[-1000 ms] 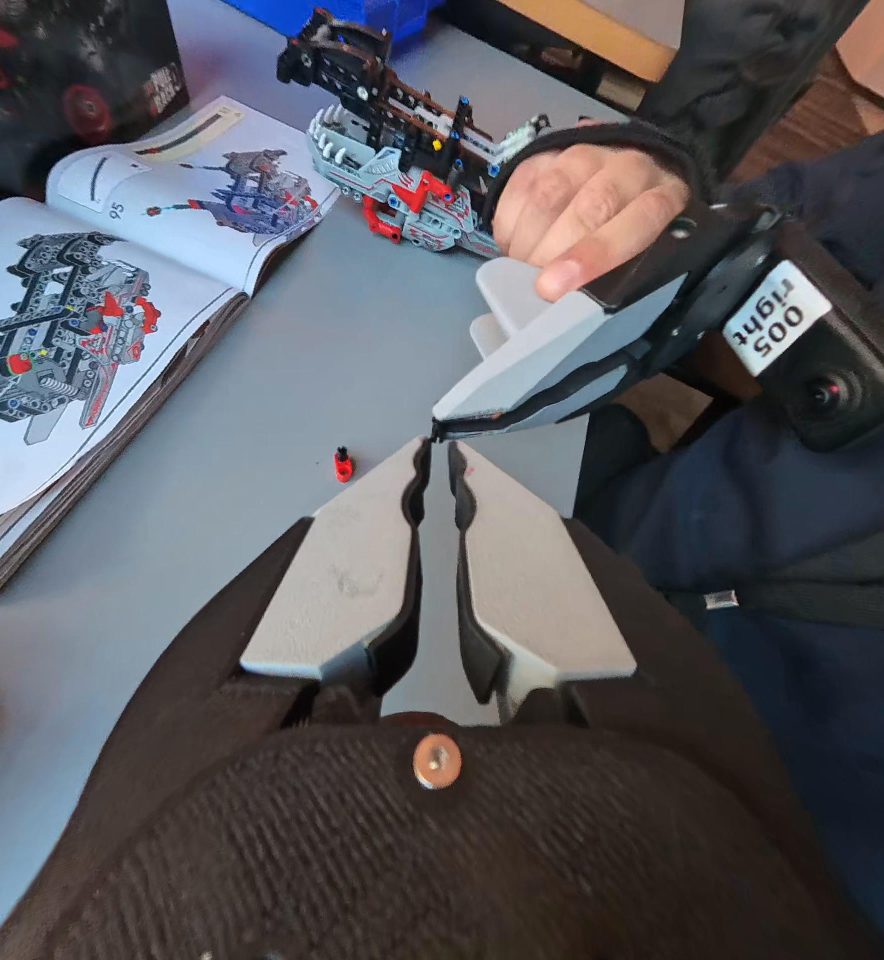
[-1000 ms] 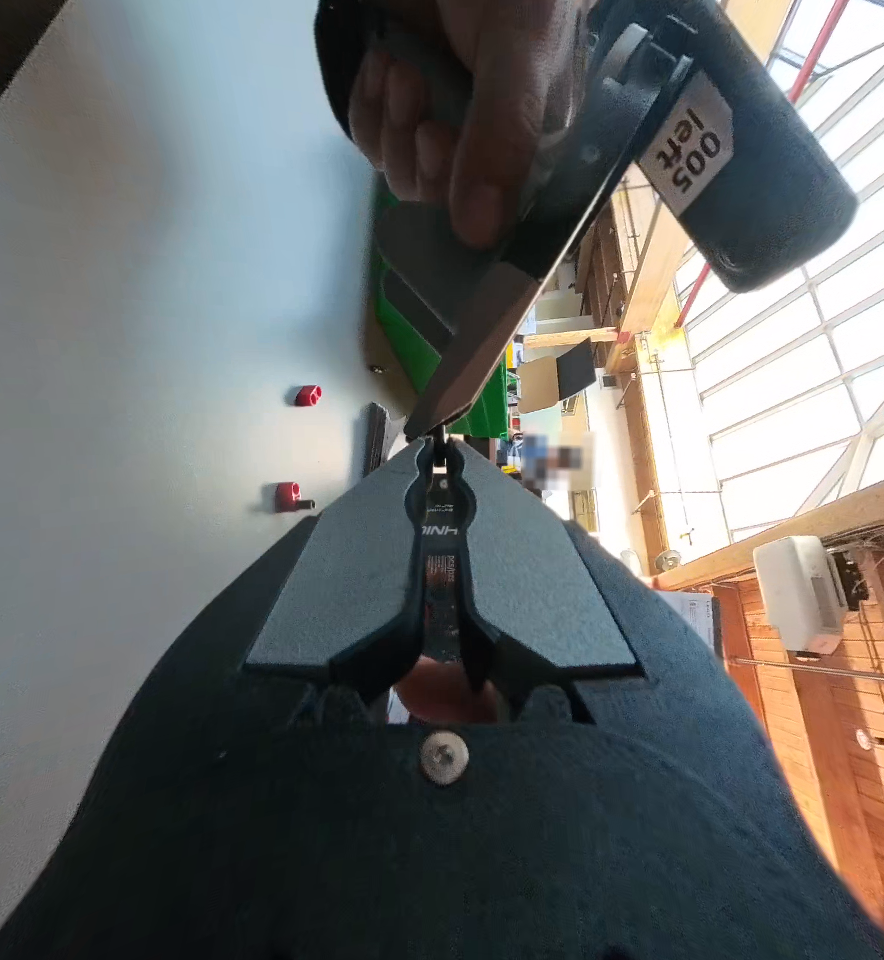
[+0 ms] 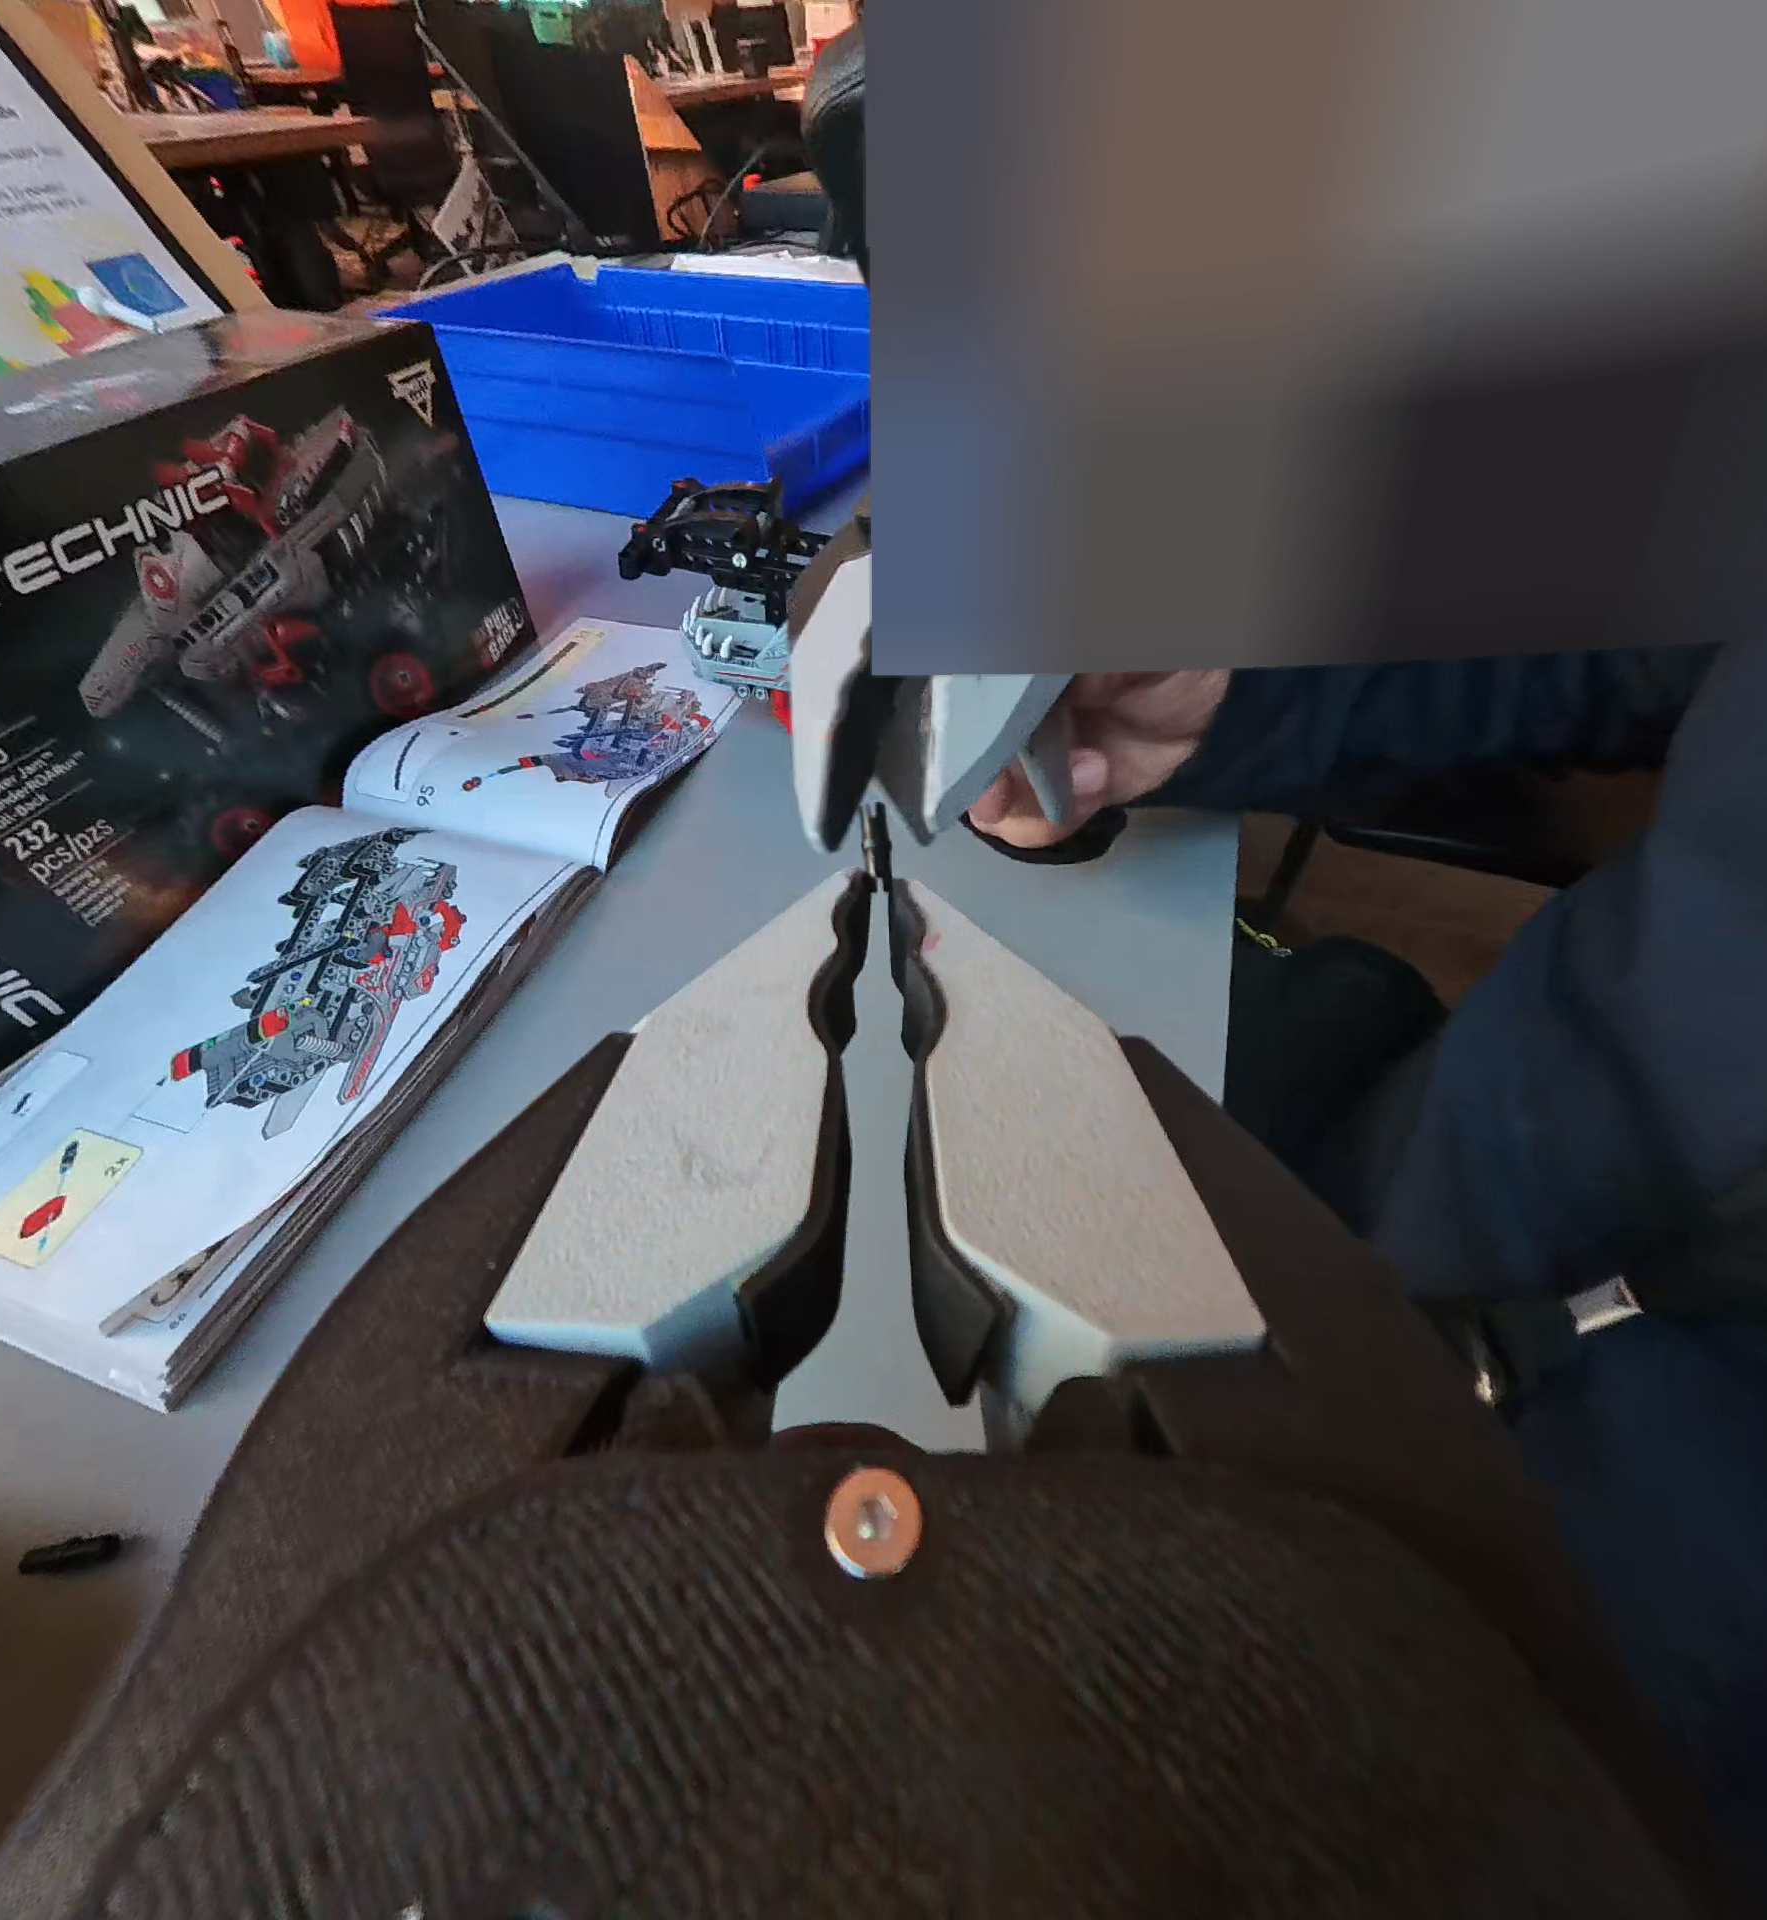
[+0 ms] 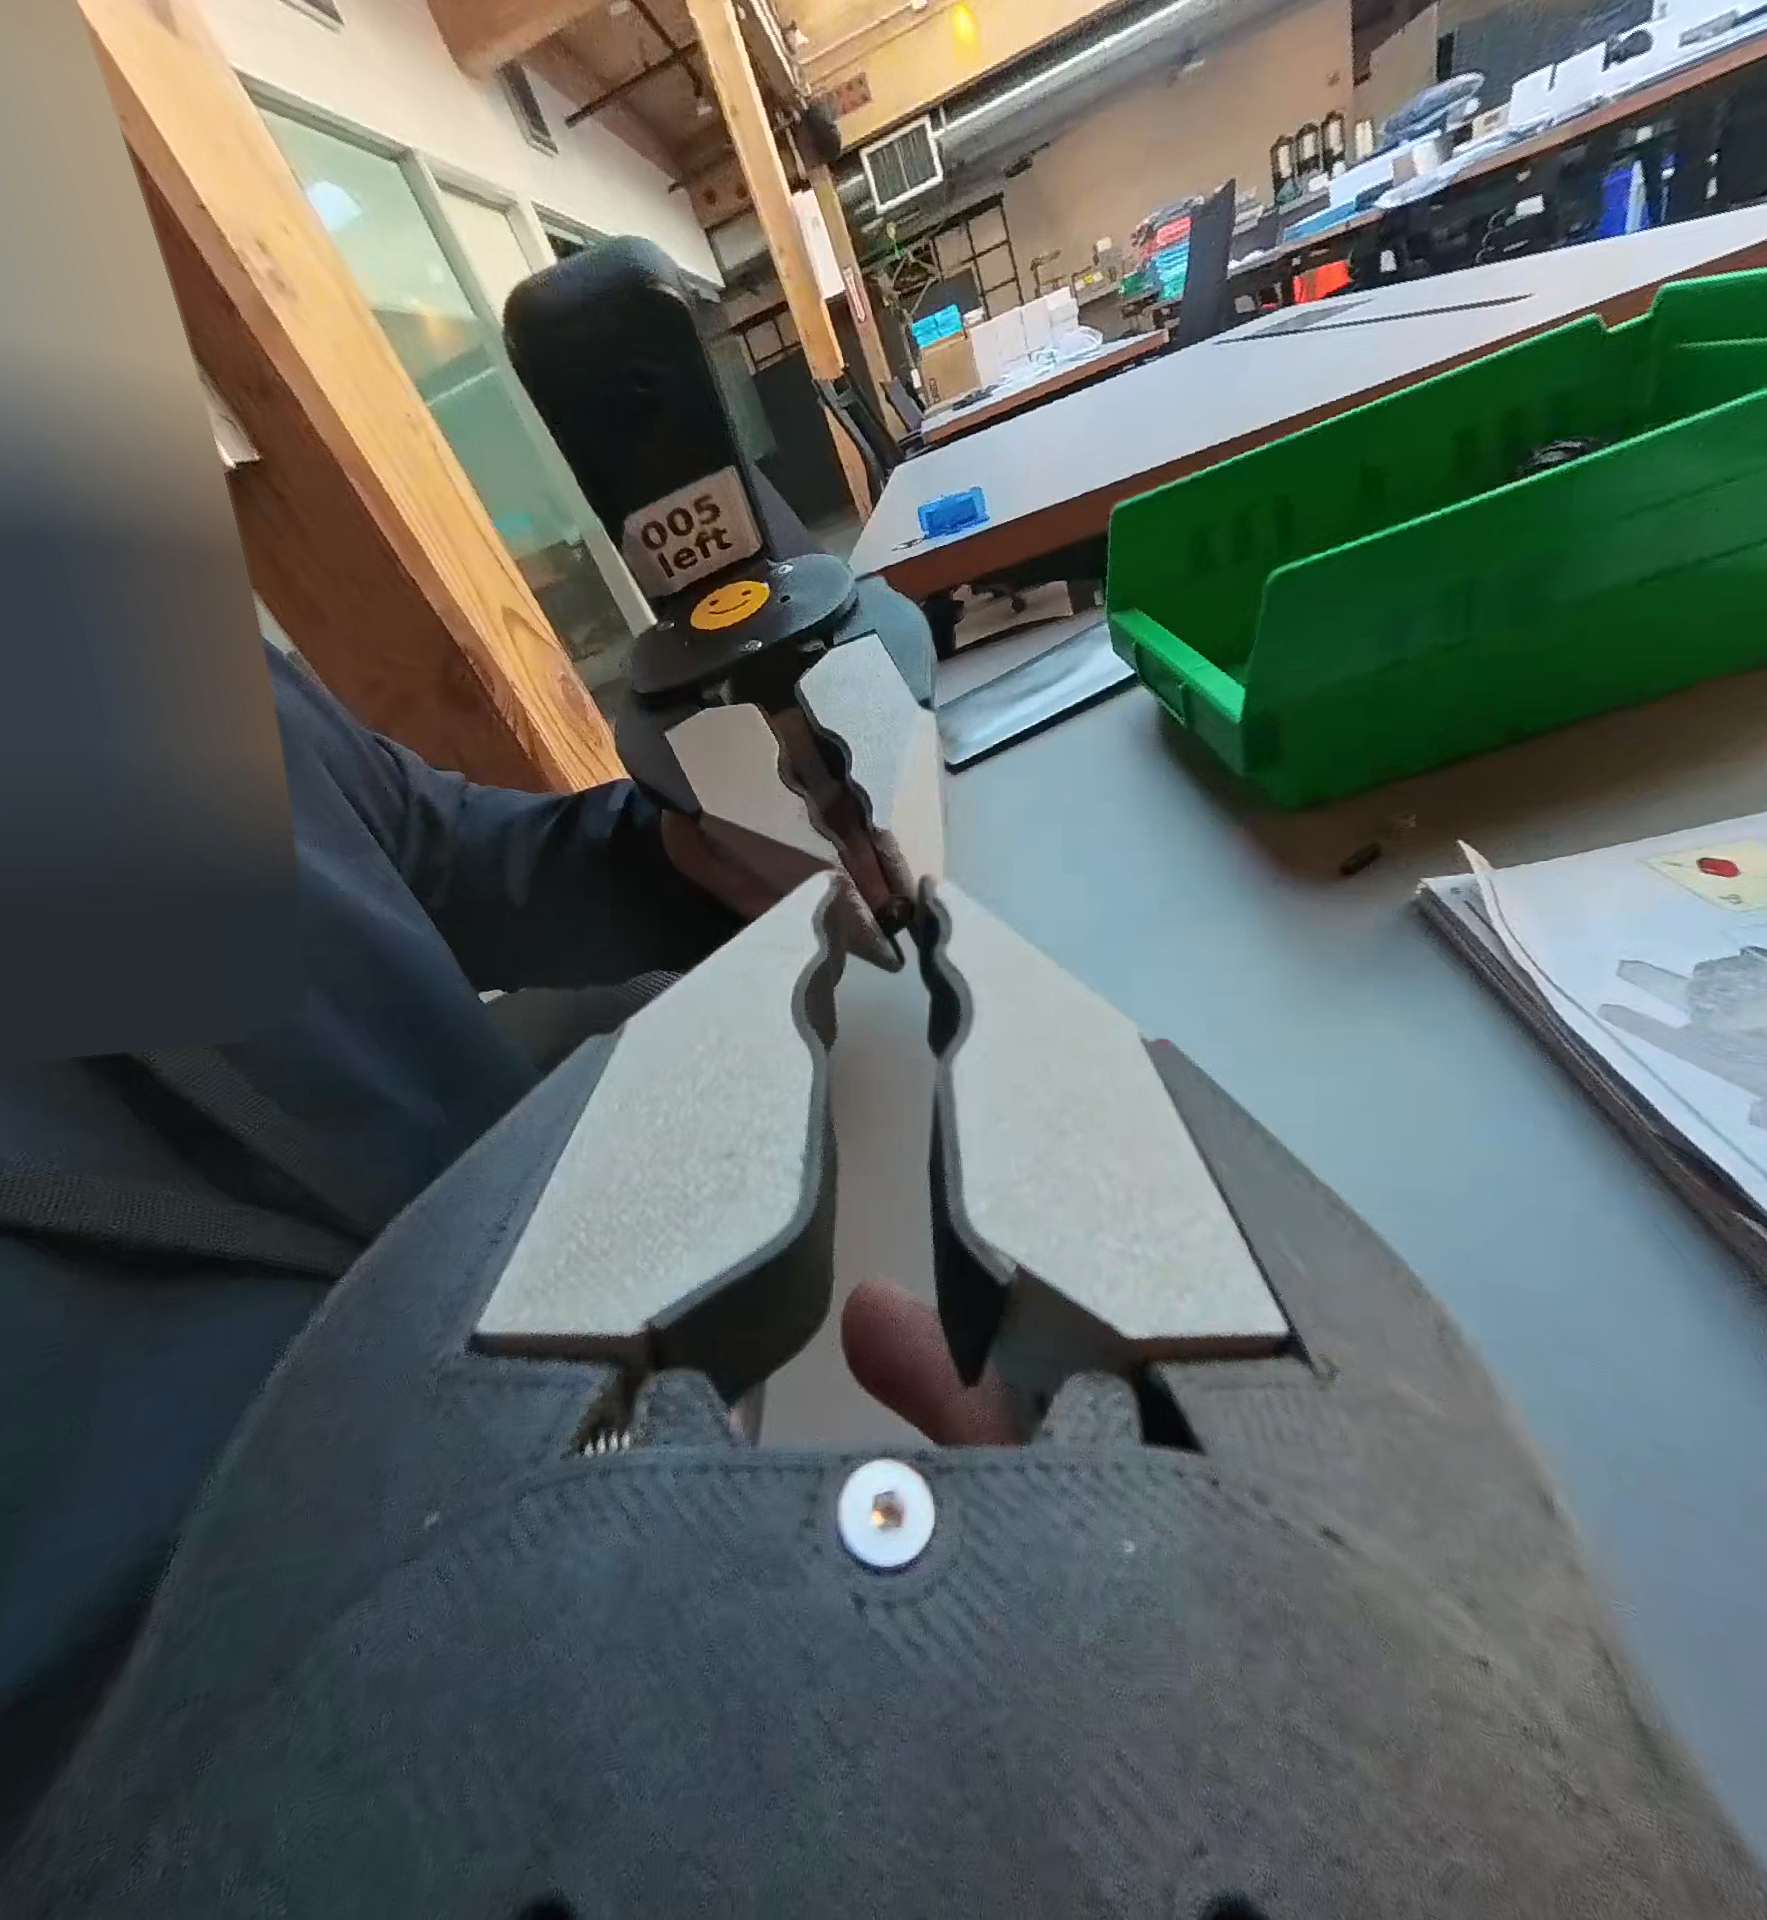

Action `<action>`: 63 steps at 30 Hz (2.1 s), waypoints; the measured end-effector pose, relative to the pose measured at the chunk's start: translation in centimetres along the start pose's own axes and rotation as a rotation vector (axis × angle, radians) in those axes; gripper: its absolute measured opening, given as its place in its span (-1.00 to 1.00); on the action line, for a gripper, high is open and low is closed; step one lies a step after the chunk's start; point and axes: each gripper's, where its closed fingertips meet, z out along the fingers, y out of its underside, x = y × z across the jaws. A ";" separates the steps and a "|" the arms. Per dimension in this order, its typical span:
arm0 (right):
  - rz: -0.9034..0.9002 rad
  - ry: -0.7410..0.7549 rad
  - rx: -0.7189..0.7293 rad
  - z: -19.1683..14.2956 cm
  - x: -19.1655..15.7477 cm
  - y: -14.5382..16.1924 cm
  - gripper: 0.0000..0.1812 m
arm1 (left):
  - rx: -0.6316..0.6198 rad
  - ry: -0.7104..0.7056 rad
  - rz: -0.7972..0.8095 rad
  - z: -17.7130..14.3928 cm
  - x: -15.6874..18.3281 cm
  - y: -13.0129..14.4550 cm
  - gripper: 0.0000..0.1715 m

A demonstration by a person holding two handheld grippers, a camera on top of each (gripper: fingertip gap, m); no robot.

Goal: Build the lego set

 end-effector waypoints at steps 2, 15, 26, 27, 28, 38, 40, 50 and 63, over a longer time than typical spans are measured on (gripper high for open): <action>-0.028 0.003 0.004 0.2 -0.2 -0.1 -1.00 | 0.001 0.010 0.001 0.3 0.3 0.0 -1.00; -0.012 -0.031 0.046 0.2 0.1 0.0 -1.00 | 0.036 -0.006 -0.022 0.8 0.4 0.0 -0.99; 0.070 -0.115 0.161 -0.7 0.1 -0.8 -1.00 | 0.017 0.019 -0.089 0.5 0.7 -0.5 -1.00; 0.074 -0.116 0.167 -0.7 0.1 -0.8 -1.00 | 0.018 0.014 -0.096 0.5 0.6 -0.6 -1.00; 0.068 -0.114 0.171 -0.8 0.1 -0.8 -1.00 | 0.015 0.013 -0.106 0.5 0.6 -0.6 -1.00; -0.042 -0.061 0.139 -0.1 -0.3 -0.7 -1.00 | -0.025 0.031 -0.207 0.9 0.7 -0.4 -0.99; -0.061 -0.024 0.117 0.0 -0.1 -0.6 -1.00 | -0.038 0.014 -0.200 0.8 0.6 -0.3 -0.98; -0.115 0.020 0.073 0.3 -0.1 -0.3 -1.00 | -0.114 -0.071 -0.094 1.1 0.3 0.4 -1.00; 0.092 -0.083 0.141 0.1 0.2 -0.4 -1.00 | -0.049 -0.046 -0.146 1.3 0.2 0.1 -0.99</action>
